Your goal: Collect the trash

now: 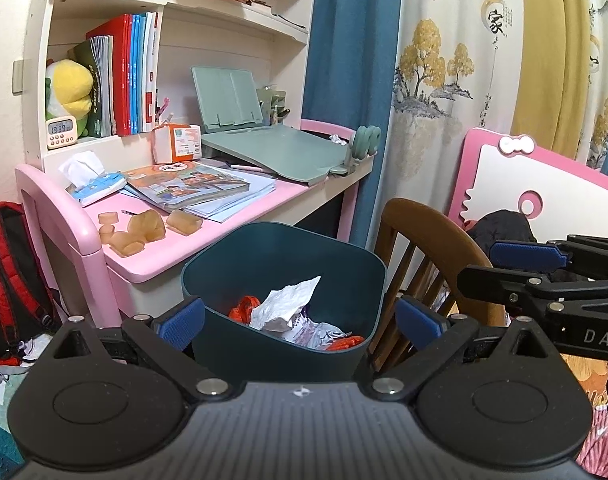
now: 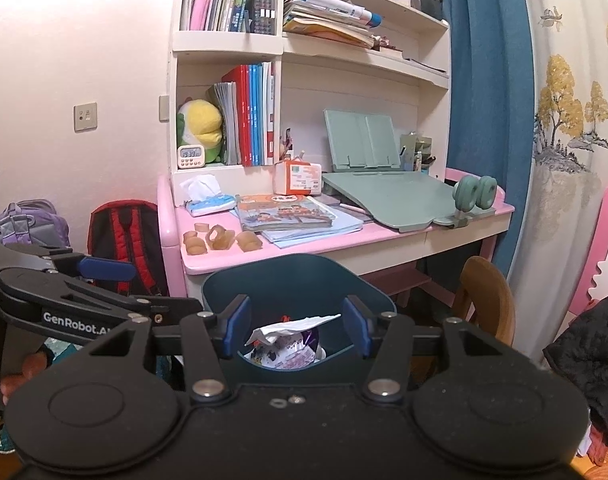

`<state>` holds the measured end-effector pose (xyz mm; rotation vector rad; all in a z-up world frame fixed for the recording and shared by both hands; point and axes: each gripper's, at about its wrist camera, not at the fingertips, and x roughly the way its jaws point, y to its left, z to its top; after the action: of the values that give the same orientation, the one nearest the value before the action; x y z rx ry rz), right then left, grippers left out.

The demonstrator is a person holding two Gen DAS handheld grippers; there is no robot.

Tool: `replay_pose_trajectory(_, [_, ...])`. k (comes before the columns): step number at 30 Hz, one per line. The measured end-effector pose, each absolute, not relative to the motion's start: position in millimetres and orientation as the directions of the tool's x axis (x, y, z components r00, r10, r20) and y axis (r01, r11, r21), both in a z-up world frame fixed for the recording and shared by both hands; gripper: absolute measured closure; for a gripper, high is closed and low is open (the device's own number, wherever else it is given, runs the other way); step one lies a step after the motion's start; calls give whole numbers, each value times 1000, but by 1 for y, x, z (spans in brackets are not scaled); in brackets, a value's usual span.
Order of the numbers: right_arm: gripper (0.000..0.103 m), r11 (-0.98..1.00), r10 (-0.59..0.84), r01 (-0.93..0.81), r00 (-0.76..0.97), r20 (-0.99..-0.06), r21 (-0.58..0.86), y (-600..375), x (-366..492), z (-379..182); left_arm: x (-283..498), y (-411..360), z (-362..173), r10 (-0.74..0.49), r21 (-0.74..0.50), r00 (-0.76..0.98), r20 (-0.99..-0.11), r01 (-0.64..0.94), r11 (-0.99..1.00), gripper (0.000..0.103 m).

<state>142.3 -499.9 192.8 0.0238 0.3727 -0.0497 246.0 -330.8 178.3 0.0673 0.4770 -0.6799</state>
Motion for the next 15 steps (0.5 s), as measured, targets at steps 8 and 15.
replay_pose_trajectory(8, [51, 998, -53, 67, 929, -367, 23, -497, 140, 193, 245, -331, 182, -594, -101, 682, -428, 617, 781, 1])
replay_pose_trajectory(15, [51, 996, -62, 81, 929, -364, 40, -498, 136, 190, 241, -339, 182, -602, -90, 676, -424, 630, 771, 1])
